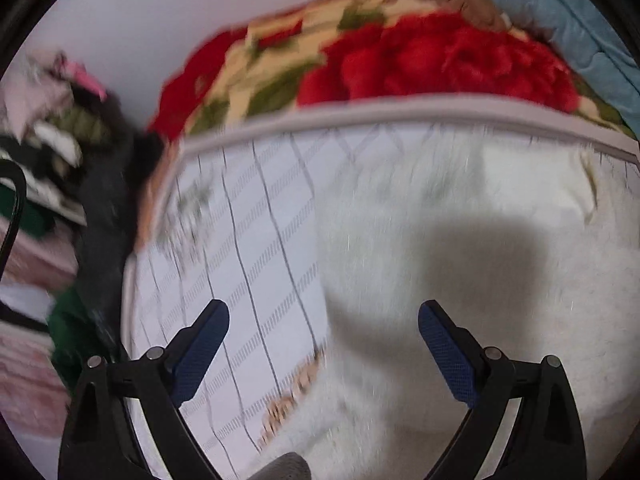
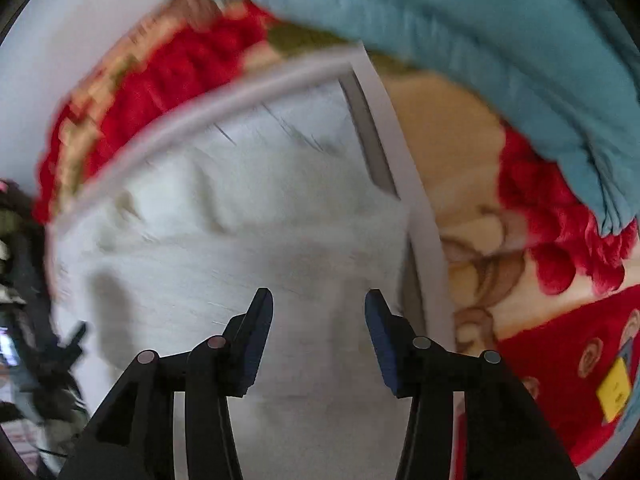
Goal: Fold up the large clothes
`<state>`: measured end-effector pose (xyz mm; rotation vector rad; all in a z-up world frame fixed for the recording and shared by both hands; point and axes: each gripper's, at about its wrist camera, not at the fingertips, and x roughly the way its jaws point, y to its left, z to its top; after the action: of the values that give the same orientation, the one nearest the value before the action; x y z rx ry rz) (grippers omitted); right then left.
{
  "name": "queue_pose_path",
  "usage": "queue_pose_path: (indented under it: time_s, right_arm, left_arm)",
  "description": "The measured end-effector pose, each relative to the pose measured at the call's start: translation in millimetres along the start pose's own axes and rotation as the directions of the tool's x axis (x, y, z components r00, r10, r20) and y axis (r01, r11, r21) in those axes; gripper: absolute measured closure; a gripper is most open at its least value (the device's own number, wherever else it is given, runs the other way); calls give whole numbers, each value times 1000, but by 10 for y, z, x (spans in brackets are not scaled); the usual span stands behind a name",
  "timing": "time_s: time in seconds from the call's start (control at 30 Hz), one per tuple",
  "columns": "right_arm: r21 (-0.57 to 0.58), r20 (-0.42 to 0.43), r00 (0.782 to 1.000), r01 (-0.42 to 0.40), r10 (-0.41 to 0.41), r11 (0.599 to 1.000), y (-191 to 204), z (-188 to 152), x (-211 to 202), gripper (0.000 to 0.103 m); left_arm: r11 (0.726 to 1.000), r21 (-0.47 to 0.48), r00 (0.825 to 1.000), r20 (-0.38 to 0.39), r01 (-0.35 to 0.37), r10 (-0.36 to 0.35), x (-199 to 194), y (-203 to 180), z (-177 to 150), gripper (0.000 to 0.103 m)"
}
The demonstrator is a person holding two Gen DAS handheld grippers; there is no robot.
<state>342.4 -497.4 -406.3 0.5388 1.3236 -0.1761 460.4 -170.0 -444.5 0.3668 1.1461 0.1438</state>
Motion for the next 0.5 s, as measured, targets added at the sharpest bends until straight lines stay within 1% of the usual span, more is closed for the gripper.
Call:
queue_pose_path:
  time_s: [0.03, 0.1, 0.13, 0.17, 0.2, 0.23, 0.27, 0.3, 0.33, 0.37, 0.4, 0.43, 0.47, 0.5]
  right_arm:
    - [-9, -14, 999, -47, 46, 999, 146, 65, -11, 53]
    - [-35, -86, 985, -153, 150, 988, 431, 215, 142, 53]
    - [-35, -112, 981, -165, 161, 986, 543, 259, 250, 53]
    - [-52, -161, 978, -142, 132, 988, 699, 386, 491, 53]
    - [-78, -192, 978, -101, 84, 992, 811, 475, 707, 53]
    - [-103, -214, 977, -37, 15, 994, 881, 556, 917, 53]
    - [-130, -253, 966, 18, -51, 991, 946, 599, 1151, 53]
    - [-156, -297, 950, 52, -97, 986, 973, 622, 1334, 53]
    - [-168, -348, 928, 78, -133, 983, 973, 630, 1552, 53]
    - [-167, -380, 914, 81, -140, 983, 936, 603, 1682, 54]
    - [-165, -393, 911, 67, -128, 984, 930, 582, 1764, 68]
    - [-155, -377, 917, 77, -131, 985, 916, 574, 1786, 89]
    - [-140, -358, 925, 83, -129, 987, 902, 577, 1762, 93]
    - [-117, -349, 931, 72, -108, 991, 883, 582, 1730, 95]
  left_arm:
    - [1000, 18, 1000, 21, -21, 21, 6, -59, 96, 6]
    - [998, 35, 999, 31, -45, 44, 86, -147, 240, 6]
    - [998, 42, 998, 33, -52, 50, 150, -201, 302, 6]
    - [996, 63, 998, 29, -64, 63, 247, -293, 366, 6]
    - [995, 78, 997, 24, -69, 67, 311, -350, 409, 6]
    - [992, 100, 997, 19, -73, 71, 401, -433, 439, 6]
    - [990, 120, 997, 16, -78, 76, 471, -501, 454, 6]
    - [987, 143, 997, 12, -78, 78, 542, -577, 453, 6]
    - [984, 164, 997, 10, -75, 74, 604, -638, 448, 6]
    - [981, 180, 997, 12, -73, 72, 644, -685, 441, 6]
    - [977, 199, 997, 15, -72, 71, 671, -739, 429, 6]
    - [975, 210, 998, 17, -67, 65, 687, -760, 415, 6]
    - [975, 215, 998, 22, -56, 52, 690, -765, 401, 6]
    - [975, 216, 999, 23, -48, 44, 671, -781, 402, 6]
